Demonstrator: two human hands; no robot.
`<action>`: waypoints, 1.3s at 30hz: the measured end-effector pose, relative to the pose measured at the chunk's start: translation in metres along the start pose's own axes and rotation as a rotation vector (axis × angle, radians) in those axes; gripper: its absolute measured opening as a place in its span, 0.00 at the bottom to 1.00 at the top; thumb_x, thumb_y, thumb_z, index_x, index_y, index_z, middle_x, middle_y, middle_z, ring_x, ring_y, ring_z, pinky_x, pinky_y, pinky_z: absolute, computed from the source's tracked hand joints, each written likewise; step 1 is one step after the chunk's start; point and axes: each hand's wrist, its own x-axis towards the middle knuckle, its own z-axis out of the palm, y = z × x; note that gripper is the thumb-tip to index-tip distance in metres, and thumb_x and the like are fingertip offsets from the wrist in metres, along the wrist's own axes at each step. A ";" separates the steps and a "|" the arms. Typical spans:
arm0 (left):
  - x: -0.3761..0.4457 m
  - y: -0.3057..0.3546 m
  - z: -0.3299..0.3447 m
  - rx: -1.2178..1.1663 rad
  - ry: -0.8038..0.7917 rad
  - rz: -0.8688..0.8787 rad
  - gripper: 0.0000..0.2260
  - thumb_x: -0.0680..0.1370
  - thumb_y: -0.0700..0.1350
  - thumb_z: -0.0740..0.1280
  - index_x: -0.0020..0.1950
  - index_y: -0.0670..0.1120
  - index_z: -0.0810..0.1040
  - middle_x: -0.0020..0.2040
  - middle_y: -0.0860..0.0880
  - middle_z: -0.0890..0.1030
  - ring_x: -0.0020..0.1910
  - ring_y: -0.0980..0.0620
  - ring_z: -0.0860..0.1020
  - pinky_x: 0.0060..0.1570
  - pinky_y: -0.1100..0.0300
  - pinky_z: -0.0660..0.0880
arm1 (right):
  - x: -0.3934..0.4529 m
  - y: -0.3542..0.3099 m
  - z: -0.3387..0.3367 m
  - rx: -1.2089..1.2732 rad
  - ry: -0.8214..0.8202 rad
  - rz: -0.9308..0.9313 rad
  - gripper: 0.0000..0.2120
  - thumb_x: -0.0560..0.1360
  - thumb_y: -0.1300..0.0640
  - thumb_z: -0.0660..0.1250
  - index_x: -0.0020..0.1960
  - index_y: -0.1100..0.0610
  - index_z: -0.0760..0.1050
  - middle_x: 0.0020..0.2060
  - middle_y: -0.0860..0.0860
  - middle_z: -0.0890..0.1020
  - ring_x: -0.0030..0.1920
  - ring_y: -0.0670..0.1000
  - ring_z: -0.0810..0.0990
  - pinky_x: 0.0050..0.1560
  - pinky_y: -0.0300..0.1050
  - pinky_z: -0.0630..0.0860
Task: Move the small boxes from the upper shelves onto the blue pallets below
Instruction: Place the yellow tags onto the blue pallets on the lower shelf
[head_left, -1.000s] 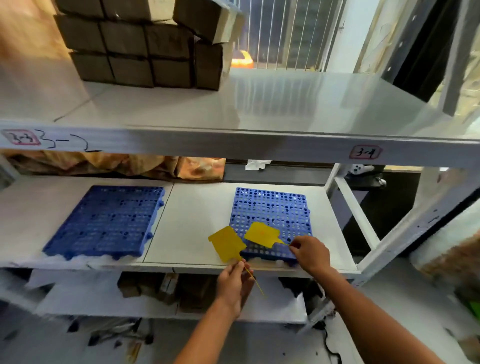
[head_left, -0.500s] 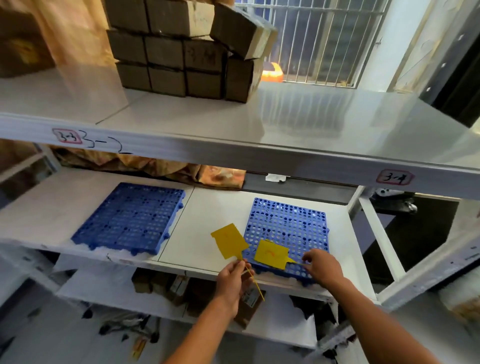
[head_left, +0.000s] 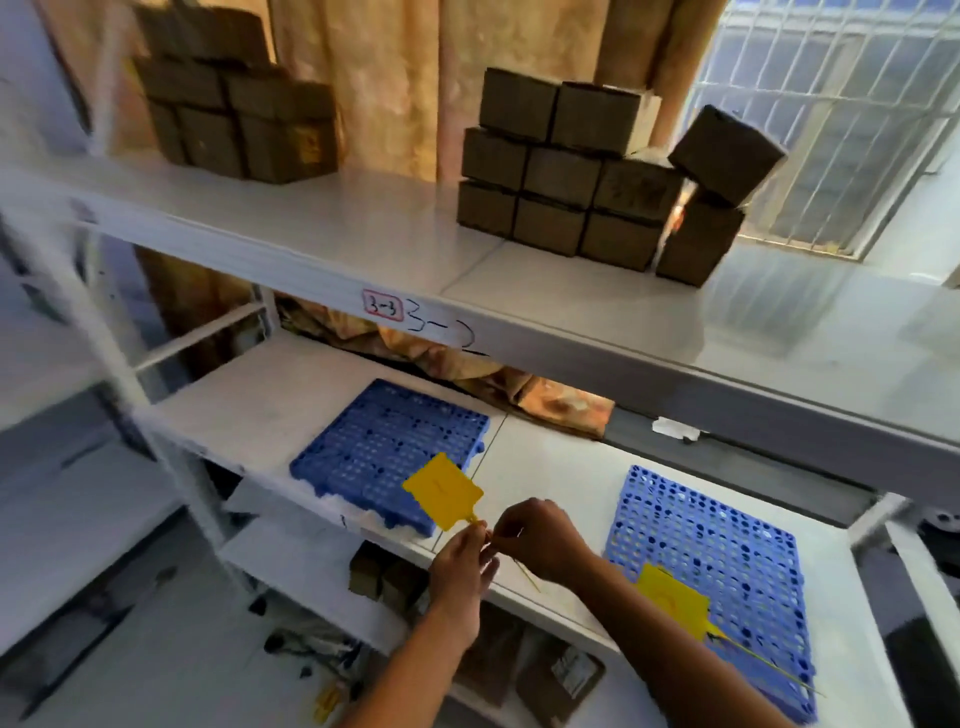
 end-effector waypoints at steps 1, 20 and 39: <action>0.011 0.015 -0.012 -0.019 0.019 0.006 0.06 0.82 0.40 0.66 0.58 0.41 0.78 0.46 0.45 0.82 0.44 0.50 0.80 0.44 0.58 0.77 | 0.018 -0.017 0.009 -0.030 0.001 -0.018 0.08 0.74 0.51 0.72 0.47 0.53 0.87 0.44 0.51 0.88 0.47 0.52 0.85 0.49 0.46 0.78; 0.168 0.167 -0.177 0.054 0.035 -0.360 0.05 0.82 0.40 0.67 0.50 0.41 0.81 0.38 0.45 0.86 0.38 0.48 0.82 0.32 0.59 0.80 | 0.214 -0.138 0.103 -0.315 -0.115 0.210 0.08 0.76 0.55 0.66 0.49 0.52 0.84 0.49 0.54 0.87 0.52 0.58 0.85 0.48 0.47 0.77; 0.181 0.285 -0.161 1.525 -0.437 0.386 0.23 0.85 0.59 0.53 0.78 0.52 0.69 0.76 0.50 0.71 0.72 0.49 0.72 0.67 0.57 0.69 | 0.142 -0.192 0.093 -0.250 -0.106 0.340 0.14 0.86 0.53 0.56 0.68 0.57 0.70 0.62 0.62 0.78 0.62 0.62 0.80 0.59 0.54 0.77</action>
